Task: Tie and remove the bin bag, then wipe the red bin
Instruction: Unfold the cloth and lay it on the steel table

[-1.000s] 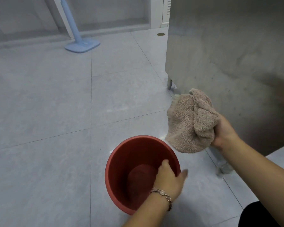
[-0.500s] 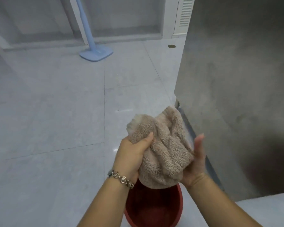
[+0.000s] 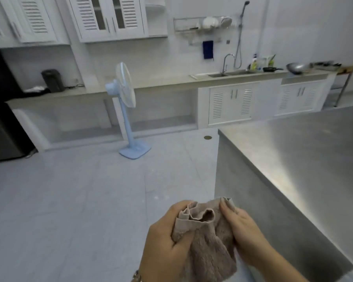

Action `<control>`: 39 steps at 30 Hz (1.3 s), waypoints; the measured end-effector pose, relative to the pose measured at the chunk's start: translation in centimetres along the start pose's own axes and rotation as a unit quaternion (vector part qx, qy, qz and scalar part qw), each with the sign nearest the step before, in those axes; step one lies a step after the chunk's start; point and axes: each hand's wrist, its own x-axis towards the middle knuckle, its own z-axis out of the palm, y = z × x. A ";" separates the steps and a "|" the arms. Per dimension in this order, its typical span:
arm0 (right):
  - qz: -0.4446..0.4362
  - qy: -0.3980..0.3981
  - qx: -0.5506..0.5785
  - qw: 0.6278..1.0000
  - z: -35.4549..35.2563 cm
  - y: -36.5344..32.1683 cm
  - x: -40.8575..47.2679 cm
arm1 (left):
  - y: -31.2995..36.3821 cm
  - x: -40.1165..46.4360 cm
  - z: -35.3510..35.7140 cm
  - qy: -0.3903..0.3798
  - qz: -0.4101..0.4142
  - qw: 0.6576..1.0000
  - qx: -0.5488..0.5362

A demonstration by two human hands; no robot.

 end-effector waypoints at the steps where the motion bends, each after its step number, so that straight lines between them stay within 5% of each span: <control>1: -0.013 0.005 -0.032 0.999 -0.2 -3.2 -1.3 | 2.2 1.3 -0.5 0.018 0.020 1.000 0.010; 6: -0.117 0.077 -0.121 0.983 -3.6 -16.2 -6.8 | 11.6 7.0 0.3 0.042 0.108 0.992 0.049; 12: -0.170 0.170 -0.076 0.968 -11.6 -23.2 -9.7 | 16.7 10.4 5.3 0.018 0.180 0.981 0.071; 15: -0.183 0.209 -0.036 0.960 -16.6 -25.2 -10.6 | 17.1 12.2 9.4 0.031 0.136 0.986 0.090; 18: -0.213 0.199 -0.050 0.955 -21.6 -27.6 -11.4 | 17.1 14.2 14.6 -0.135 0.013 0.974 0.181; 21: -0.243 0.128 -0.151 0.950 -26.0 -30.2 -12.0 | 18.4 15.6 20.9 -0.376 -0.052 0.884 0.275; 25: -0.222 -0.032 -0.293 0.930 -30.6 -32.6 -11.6 | 23.2 17.9 29.3 -0.262 0.077 0.959 0.073; 29: -0.189 -0.110 -0.264 0.939 -34.9 -33.2 -9.9 | 25.3 20.4 34.2 -0.289 0.115 0.950 -0.017; 36: -0.146 -0.020 -0.352 0.924 -42.0 -30.4 -2.7 | 20.0 23.6 36.8 -0.292 -0.085 0.944 0.125; 39: -0.139 0.002 -0.318 0.938 -43.2 -29.1 0.3 | 18.8 25.0 36.3 -0.218 -0.069 0.955 0.187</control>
